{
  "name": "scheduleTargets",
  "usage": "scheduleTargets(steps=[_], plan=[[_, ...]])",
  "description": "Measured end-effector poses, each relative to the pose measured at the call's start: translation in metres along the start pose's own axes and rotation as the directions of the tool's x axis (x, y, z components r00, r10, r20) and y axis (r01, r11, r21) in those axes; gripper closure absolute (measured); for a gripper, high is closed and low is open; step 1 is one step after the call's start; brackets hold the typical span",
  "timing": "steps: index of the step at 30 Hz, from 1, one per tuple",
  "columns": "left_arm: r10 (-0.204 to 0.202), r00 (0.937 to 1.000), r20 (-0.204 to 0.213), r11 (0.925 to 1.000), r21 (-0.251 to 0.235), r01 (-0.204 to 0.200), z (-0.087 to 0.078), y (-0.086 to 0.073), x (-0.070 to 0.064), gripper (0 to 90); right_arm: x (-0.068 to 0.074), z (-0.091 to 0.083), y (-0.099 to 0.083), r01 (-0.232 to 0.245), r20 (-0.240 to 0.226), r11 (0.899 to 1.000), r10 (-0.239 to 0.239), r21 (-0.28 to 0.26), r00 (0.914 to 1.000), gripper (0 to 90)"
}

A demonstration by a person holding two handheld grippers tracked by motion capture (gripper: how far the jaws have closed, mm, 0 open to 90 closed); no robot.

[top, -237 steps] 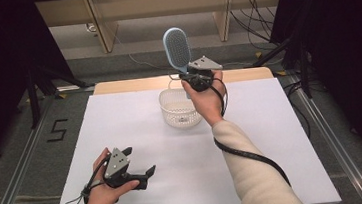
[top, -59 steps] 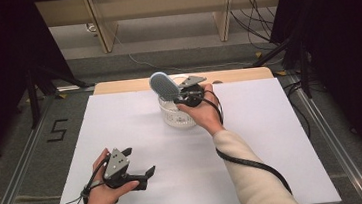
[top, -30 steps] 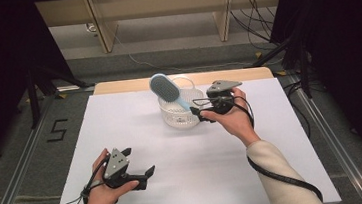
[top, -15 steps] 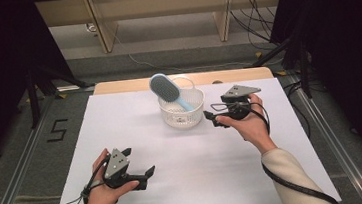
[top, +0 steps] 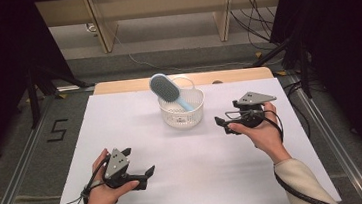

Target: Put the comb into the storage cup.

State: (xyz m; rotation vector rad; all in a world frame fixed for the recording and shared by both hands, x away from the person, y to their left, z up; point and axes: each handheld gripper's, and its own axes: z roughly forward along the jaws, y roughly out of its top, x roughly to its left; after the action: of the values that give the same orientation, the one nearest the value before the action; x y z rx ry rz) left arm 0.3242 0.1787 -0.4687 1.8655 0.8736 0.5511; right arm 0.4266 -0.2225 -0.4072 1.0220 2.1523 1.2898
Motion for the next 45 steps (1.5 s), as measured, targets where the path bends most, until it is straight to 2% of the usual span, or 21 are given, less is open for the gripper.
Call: scheduleTargets(steps=[22,45], plan=[[0.001,1.0,0.0,1.0,-0.003,-0.001,0.0,0.0,0.001,0.5,-0.004,-0.027,-0.037,-0.017,0.014,1.0,0.017,0.021,0.9998,8.5],[0.002,1.0,-0.005,1.0,-0.005,-0.002,-0.001,0.0,0.002,0.5,-0.003,-0.064,-0.066,-0.025,0.022,1.0,0.025,0.0,0.9995,8.4]])
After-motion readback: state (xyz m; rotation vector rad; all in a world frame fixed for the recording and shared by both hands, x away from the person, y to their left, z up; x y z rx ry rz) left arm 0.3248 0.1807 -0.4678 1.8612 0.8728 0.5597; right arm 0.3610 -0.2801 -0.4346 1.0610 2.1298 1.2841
